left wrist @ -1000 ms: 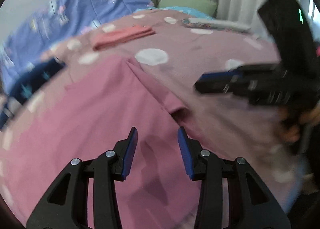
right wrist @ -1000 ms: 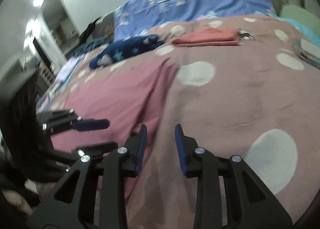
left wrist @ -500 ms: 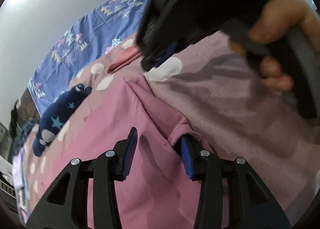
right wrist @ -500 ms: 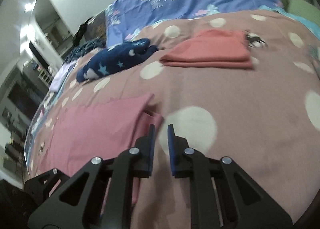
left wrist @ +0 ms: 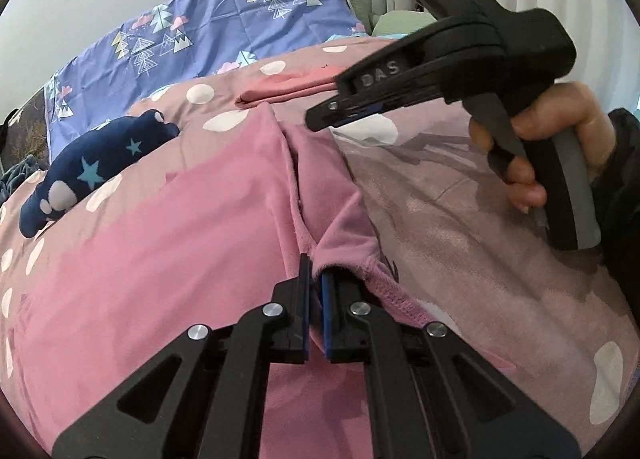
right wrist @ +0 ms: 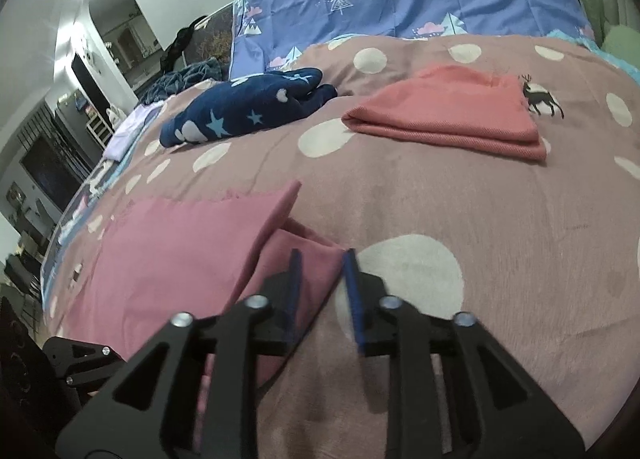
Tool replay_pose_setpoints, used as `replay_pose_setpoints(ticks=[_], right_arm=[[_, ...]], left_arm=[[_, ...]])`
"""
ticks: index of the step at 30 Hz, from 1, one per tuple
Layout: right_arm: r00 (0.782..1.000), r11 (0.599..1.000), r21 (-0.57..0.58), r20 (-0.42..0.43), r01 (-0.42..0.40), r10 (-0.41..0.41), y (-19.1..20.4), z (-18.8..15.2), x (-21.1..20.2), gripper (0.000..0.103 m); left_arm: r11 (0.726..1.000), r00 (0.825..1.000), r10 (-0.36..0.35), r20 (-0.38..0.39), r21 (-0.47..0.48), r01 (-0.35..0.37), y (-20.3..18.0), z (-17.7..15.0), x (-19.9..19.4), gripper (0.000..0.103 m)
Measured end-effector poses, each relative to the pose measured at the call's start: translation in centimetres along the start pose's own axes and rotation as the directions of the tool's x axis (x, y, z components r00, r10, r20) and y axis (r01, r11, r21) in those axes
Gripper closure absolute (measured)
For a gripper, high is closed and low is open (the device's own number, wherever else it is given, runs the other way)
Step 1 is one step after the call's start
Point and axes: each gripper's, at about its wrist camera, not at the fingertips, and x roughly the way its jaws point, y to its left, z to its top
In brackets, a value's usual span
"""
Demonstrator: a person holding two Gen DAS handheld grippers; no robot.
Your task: Fold small clothes
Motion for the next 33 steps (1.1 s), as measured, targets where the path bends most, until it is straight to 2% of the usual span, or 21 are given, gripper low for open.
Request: replay_pose_setpoints(ticks=[2,3,5,6,7,8,10,12,14,15,17,19,20,22,23,24,26,27,28,30,33], right_arm=[[1.000,1.000,-0.024,-0.012,0.001,-0.001,0.6,0.2,0.4,0.073],[1.000,0.999,-0.033,-0.019,-0.001,0.000,0.8,0.3,0.6,0.068],[0.999,0.999,-0.034,-0.045,-0.025,0.023,1.0,0.4,1.4,0.064],[0.997,0.999,-0.025,-0.063,-0.036,0.034,1.0,0.4,2.0,0.087],[0.997,0.999,-0.022,-0.071,-0.042,0.040,1.1,0.3,2.4,0.101],[0.997,0.999,-0.020,-0.075,-0.033,0.031,1.1,0.3,2.6,0.100],[0.999,0.999,-0.003,-0.002,0.044,-0.044,0.8,0.4,1.4,0.101],[0.998,0.996,0.073,0.018,0.058,-0.060,-1.0,0.6,0.3,0.103],[0.981,0.975,0.112,0.026,0.191,-0.195,-2.7,0.6,-0.3,0.103],[0.977,0.969,0.132,0.023,0.208,-0.212,-3.5,0.5,-0.6,0.103],[0.994,0.976,0.196,0.035,0.094,-0.103,-4.7,0.2,-1.5,0.103],[0.998,0.987,0.158,0.050,0.014,-0.022,-3.6,0.2,-2.0,0.103],[0.999,0.992,0.128,0.048,-0.008,0.002,-2.9,0.3,-2.0,0.099],[0.997,0.996,0.065,0.043,-0.063,0.061,-1.0,0.6,-1.7,0.097],[0.997,0.997,0.038,0.032,-0.074,0.073,-0.2,0.8,-1.3,0.089],[0.998,0.998,0.012,0.003,-0.068,0.068,0.6,1.0,-0.5,0.071],[0.997,1.000,0.013,-0.074,-0.023,0.024,1.1,1.2,1.5,0.059],[0.994,1.000,0.021,-0.104,-0.009,0.011,1.1,1.2,2.5,0.082],[0.992,1.000,0.030,-0.125,0.002,0.002,1.0,1.0,3.6,0.098],[0.993,0.997,0.071,-0.115,0.000,0.009,0.6,0.6,3.7,0.097],[0.996,0.987,0.140,-0.017,-0.082,0.086,-0.5,0.4,0.6,0.097]], left_arm=[[1.000,1.000,-0.005,0.000,-0.002,0.005,-0.1,-0.3,-0.2,0.099],[1.000,1.000,-0.008,-0.001,-0.005,0.008,0.0,-0.4,-0.2,0.099],[1.000,1.000,-0.013,-0.002,-0.008,0.013,0.1,-0.4,-0.1,0.099],[1.000,1.000,-0.014,-0.003,-0.008,0.014,0.1,-0.4,-0.1,0.099],[1.000,1.000,-0.016,-0.003,-0.008,0.016,0.1,-0.4,-0.1,0.099],[1.000,1.000,-0.016,-0.003,-0.007,0.016,0.2,-0.4,-0.1,0.099],[1.000,1.000,-0.019,0.000,-0.007,0.019,0.2,-0.5,-0.1,0.099],[1.000,1.000,-0.025,0.000,-0.008,0.025,0.2,-0.5,-0.1,0.099],[1.000,1.000,-0.027,-0.003,-0.008,0.027,0.1,-0.6,0.0,0.099],[1.000,1.000,-0.026,-0.003,-0.006,0.026,0.1,-0.6,0.0,0.099],[1.000,1.000,-0.031,0.001,-0.001,0.031,-0.1,-0.5,0.1,0.099],[0.999,0.999,-0.040,0.002,0.005,0.040,-0.2,-0.4,0.1,0.099],[0.999,0.999,-0.039,0.001,0.009,0.039,-0.4,-0.4,0.1,0.099],[0.999,0.999,-0.036,0.000,0.017,0.036,-0.5,-0.4,0.2,0.099],[0.999,0.999,-0.037,0.000,0.017,0.037,-0.5,-0.4,0.1,0.099],[0.999,0.999,-0.039,-0.001,0.014,0.039,-0.4,-0.5,0.1,0.099],[0.999,0.999,-0.043,-0.003,0.010,0.043,-0.5,-0.4,0.2,0.099],[0.999,0.999,-0.043,-0.005,0.010,0.043,-0.5,-0.4,0.2,0.098],[0.999,0.999,-0.043,-0.007,0.011,0.043,-0.6,-0.4,0.2,0.098],[0.999,0.999,-0.048,-0.009,0.009,0.048,-0.5,-0.4,0.3,0.098],[0.995,0.995,-0.102,0.016,0.008,0.102,-0.5,-0.3,-0.4,0.098]])
